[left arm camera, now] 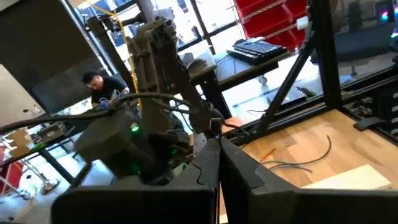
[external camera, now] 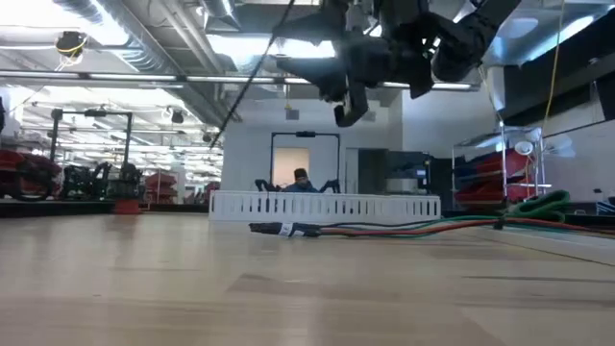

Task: Ziptie cables
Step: Wrap the black zip-tie around the cable wires

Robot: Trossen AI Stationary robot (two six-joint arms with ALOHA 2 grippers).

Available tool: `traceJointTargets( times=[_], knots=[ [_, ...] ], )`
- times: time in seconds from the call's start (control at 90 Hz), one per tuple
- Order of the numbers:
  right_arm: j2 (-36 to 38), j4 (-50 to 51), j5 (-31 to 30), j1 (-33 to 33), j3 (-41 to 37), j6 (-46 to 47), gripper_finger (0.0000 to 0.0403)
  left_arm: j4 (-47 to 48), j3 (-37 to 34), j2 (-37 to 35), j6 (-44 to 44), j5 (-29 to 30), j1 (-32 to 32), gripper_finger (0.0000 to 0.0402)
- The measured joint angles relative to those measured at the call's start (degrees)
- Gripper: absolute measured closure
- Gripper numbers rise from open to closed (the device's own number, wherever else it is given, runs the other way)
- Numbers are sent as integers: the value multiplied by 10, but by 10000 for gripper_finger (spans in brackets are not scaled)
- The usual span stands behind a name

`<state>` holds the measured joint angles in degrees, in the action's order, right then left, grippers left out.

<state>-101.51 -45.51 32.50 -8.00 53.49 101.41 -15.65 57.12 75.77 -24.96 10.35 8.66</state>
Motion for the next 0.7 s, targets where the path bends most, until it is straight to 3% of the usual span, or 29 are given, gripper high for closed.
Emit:
traceJointTargets(
  times=[0.344,0.489,0.7],
  knots=[
    [0,21,-24,16,18,-14,198,-19,0,20,-25,-12,-8,401],
    [0,37,38,17,18,-14,216,-15,0,13,-40,-12,-8,401],
    [0,47,80,16,19,-9,219,6,0,12,-47,-12,-9,401]
  ],
)
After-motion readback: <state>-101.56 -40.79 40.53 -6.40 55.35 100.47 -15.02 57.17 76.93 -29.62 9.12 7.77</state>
